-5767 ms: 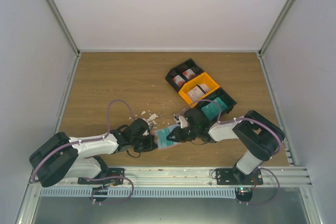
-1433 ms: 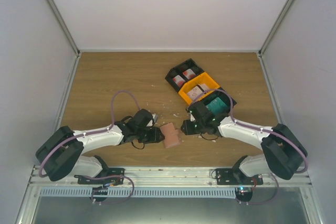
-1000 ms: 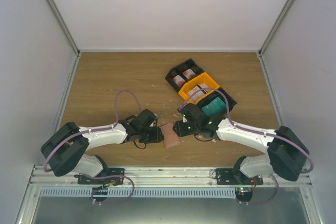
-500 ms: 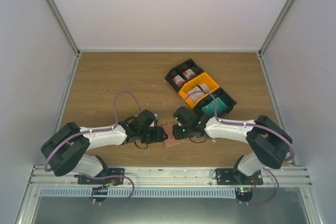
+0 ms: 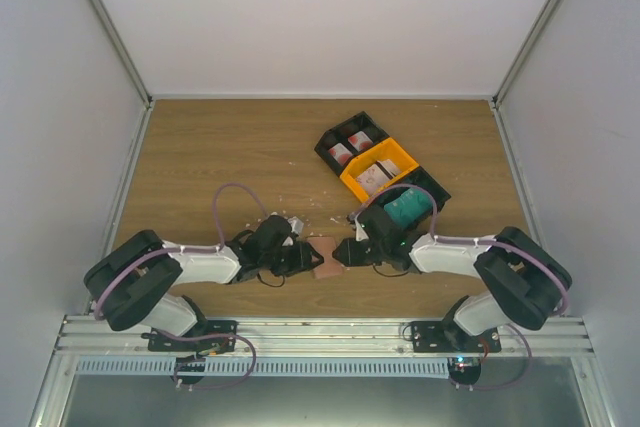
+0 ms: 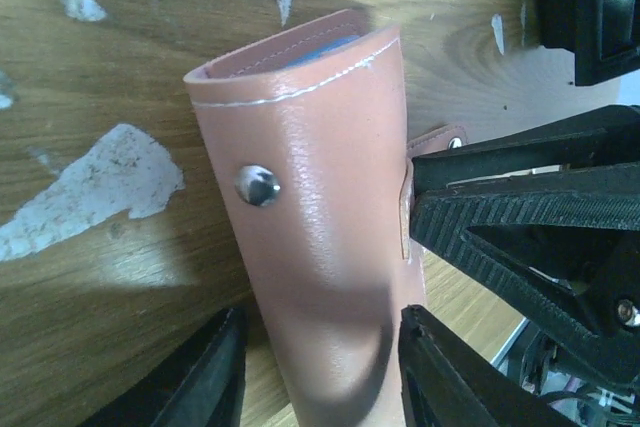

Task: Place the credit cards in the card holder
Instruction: Turn over the card holder at the center of the board.

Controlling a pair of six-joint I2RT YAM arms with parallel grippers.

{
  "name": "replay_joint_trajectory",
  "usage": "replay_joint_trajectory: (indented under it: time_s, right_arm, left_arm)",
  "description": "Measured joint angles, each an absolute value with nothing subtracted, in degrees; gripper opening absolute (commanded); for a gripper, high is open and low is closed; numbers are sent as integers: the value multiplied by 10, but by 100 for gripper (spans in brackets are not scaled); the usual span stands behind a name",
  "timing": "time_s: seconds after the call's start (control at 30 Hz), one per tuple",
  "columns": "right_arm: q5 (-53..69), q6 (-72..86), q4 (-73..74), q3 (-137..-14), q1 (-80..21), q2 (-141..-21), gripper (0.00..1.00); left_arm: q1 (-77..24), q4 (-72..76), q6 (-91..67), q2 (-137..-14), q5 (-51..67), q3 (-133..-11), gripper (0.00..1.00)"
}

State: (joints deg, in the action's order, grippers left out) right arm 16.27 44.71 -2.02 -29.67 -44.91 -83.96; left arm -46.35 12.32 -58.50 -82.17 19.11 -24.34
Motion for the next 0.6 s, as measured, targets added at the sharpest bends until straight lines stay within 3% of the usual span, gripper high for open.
replay_joint_trajectory:
  time_s: [0.3, 0.6]
  right_arm:
    - [233, 440, -39, -251, -420, -802, 28]
    - [190, 426, 92, -315, -404, -623, 65]
  left_arm:
    - [-460, 206, -540, -850, 222, -241, 0]
    - [-460, 119, -408, -790, 210, -307, 0]
